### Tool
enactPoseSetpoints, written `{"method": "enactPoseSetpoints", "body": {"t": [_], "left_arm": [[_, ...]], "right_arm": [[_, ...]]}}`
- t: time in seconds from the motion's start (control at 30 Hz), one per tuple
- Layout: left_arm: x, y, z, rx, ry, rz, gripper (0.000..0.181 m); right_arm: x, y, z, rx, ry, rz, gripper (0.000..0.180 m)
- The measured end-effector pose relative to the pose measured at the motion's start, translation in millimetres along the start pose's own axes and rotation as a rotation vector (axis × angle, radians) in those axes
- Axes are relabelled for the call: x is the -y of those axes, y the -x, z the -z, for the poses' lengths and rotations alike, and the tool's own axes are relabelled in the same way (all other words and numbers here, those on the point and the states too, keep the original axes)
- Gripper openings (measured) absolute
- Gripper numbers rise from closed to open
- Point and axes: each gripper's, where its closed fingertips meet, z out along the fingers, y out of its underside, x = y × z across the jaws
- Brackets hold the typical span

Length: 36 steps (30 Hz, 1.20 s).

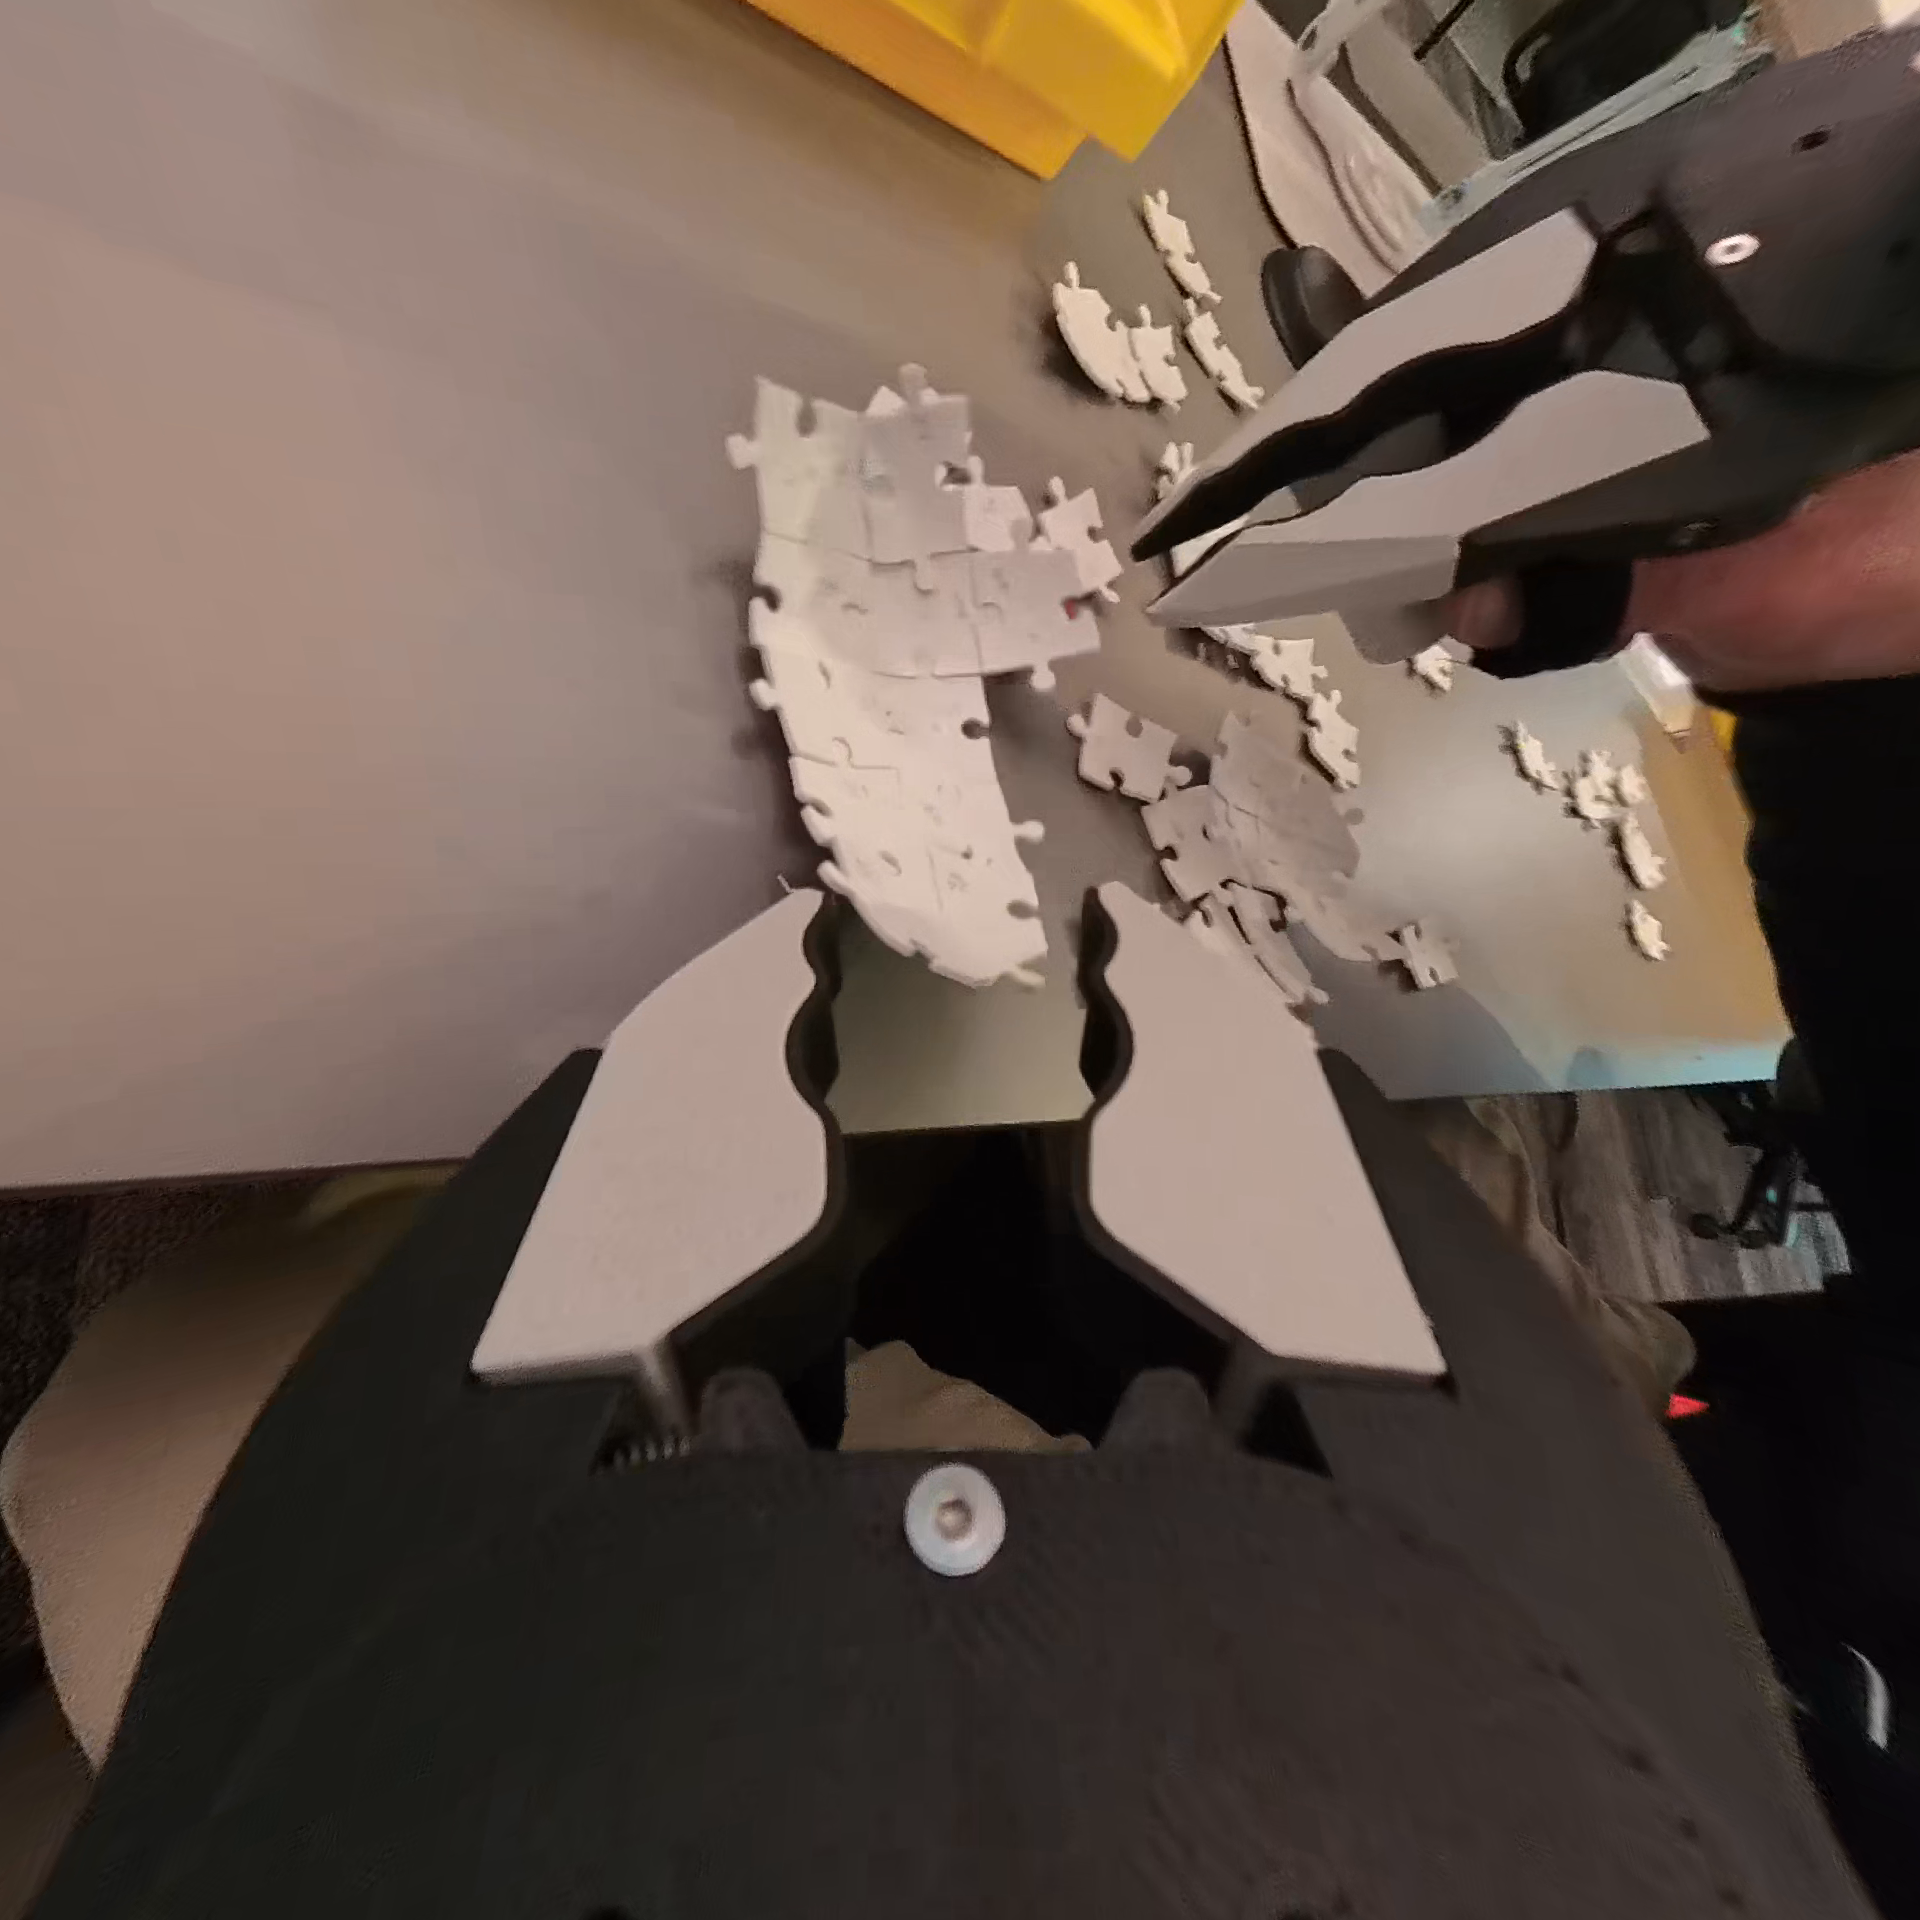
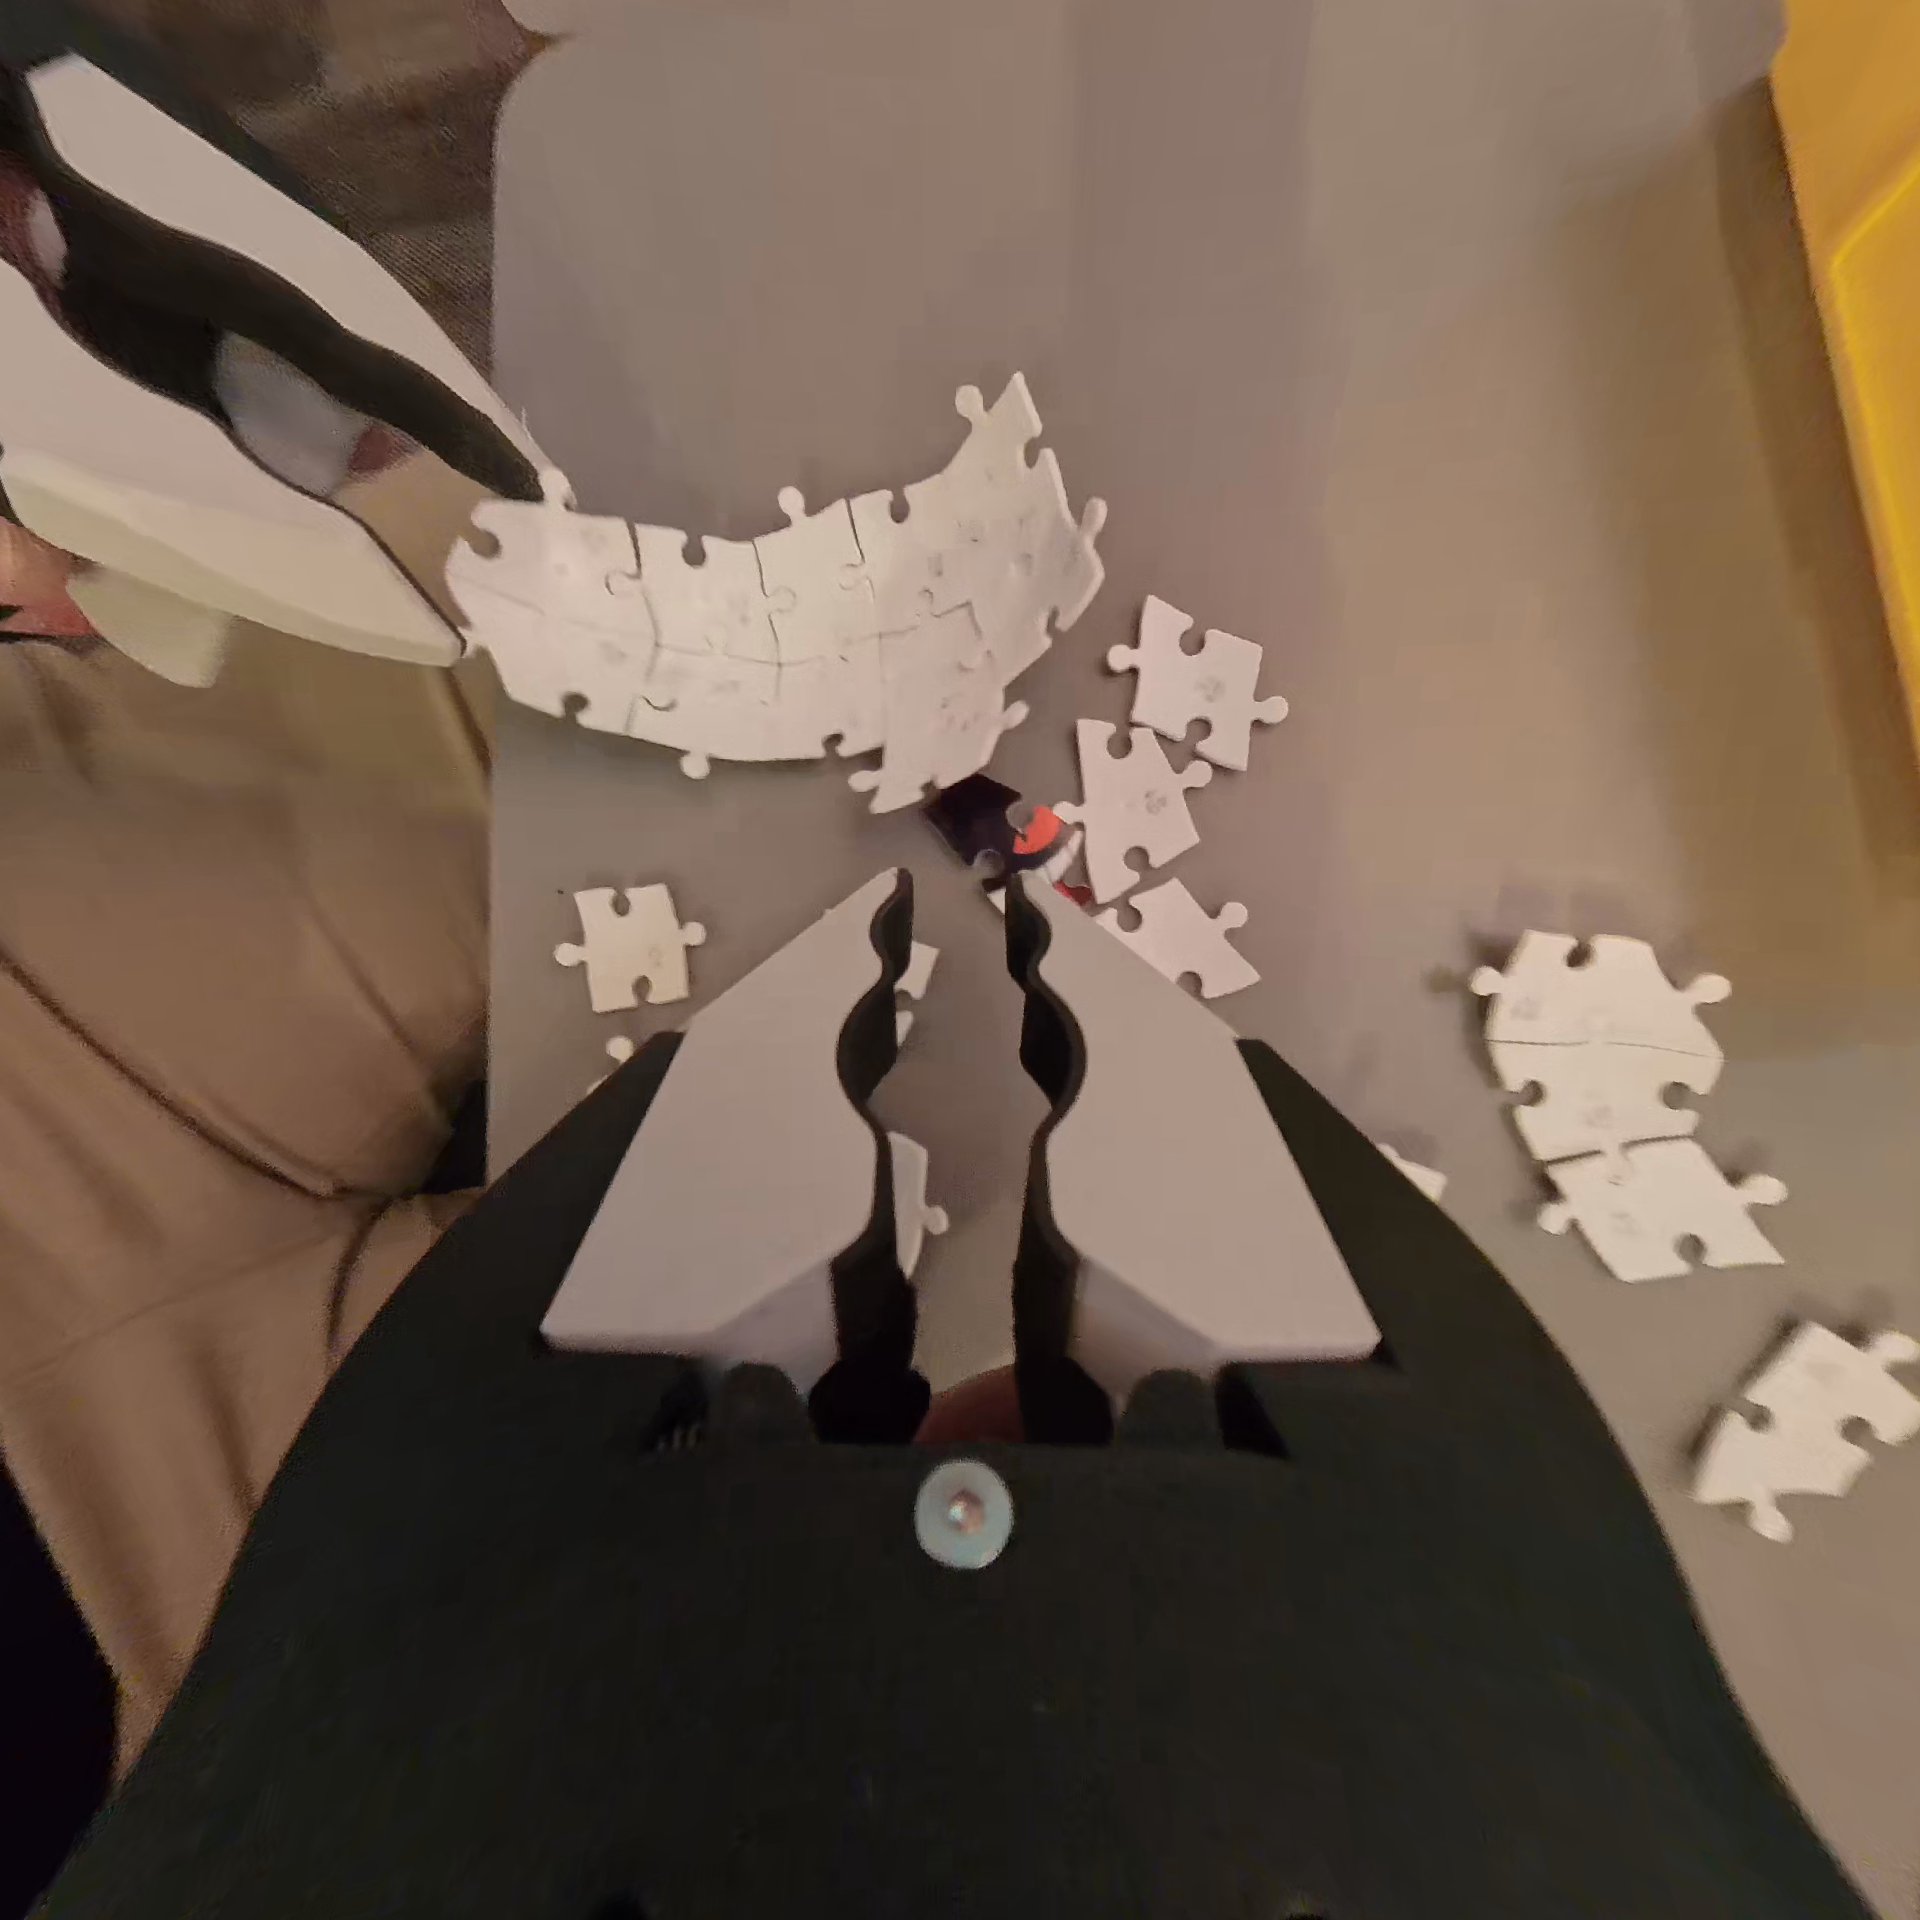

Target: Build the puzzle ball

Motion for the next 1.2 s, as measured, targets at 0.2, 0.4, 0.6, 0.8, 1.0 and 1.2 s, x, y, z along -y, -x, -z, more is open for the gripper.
{"method": "enactPoseSetpoints", "body": {"t": [0.2,0.4,0.6,0.8,1.0,1.2], "left_arm": [[22.3,9.2,23.4,-0.051,-0.037,0.004,0.055],[32.0,20.7,9.6,-0.092,0.013,-0.067,0.057],[39.0,31.1,-14.4,-0.065,0.089,-0.164,0.057],[52.5,36.7,-33.9,-0.080,0.110,-0.224,0.054],[41.6,33.3,-48.8,-0.130,0.190,-0.234,0.037],[42.0,33.7,-48.7,-0.129,0.182,-0.231,0.018]], "right_arm": [[10.5,-0.6,1.8,0.072,-0.095,-0.090,0.020],[10.0,0.3,-6.9,0.101,-0.111,-0.126,0.025],[18.1,1.5,-15.3,0.110,-0.160,-0.162,0.027],[20.7,1.1,-17.4,0.118,-0.182,-0.182,0.028],[21.0,1.6,-19.0,0.137,-0.190,-0.195,0.028],[18.0,1.6,-24.5,0.154,-0.182,-0.202,0.027]]}}
